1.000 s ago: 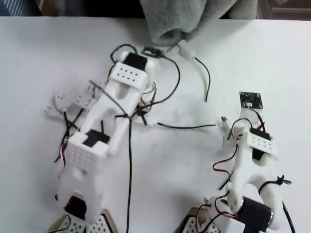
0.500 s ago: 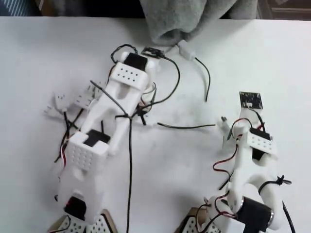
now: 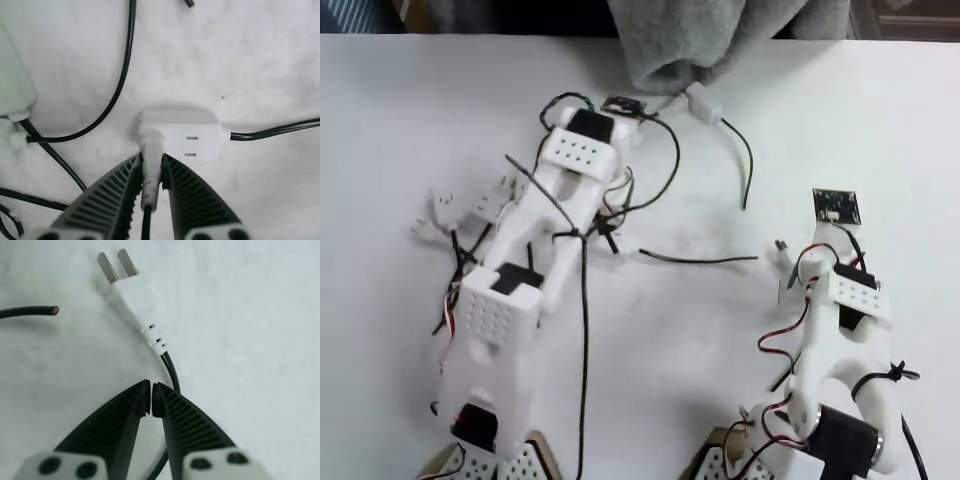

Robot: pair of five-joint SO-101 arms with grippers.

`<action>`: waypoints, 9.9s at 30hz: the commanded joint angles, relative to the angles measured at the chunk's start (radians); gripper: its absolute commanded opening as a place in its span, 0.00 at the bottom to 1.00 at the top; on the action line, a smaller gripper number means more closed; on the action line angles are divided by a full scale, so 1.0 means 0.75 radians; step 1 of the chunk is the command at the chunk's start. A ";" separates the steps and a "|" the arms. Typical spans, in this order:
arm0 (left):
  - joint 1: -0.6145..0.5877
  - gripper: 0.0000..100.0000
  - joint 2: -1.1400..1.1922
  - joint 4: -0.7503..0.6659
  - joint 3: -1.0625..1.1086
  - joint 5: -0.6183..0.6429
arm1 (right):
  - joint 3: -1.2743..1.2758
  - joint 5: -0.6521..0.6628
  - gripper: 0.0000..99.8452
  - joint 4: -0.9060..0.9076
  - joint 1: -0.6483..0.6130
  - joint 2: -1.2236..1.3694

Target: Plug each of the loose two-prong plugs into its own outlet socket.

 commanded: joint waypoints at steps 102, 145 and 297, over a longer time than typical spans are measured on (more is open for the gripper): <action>-0.251 0.14 -3.078 -0.076 1.457 -0.381 | -2.627 0.599 0.03 1.020 -0.958 1.546; -0.257 0.14 -3.078 -0.162 1.579 -0.381 | -3.410 0.268 0.31 0.958 -1.499 1.830; -1.026 0.17 0.365 0.076 -0.364 0.291 | 0.323 0.346 0.28 -0.815 -1.241 -0.140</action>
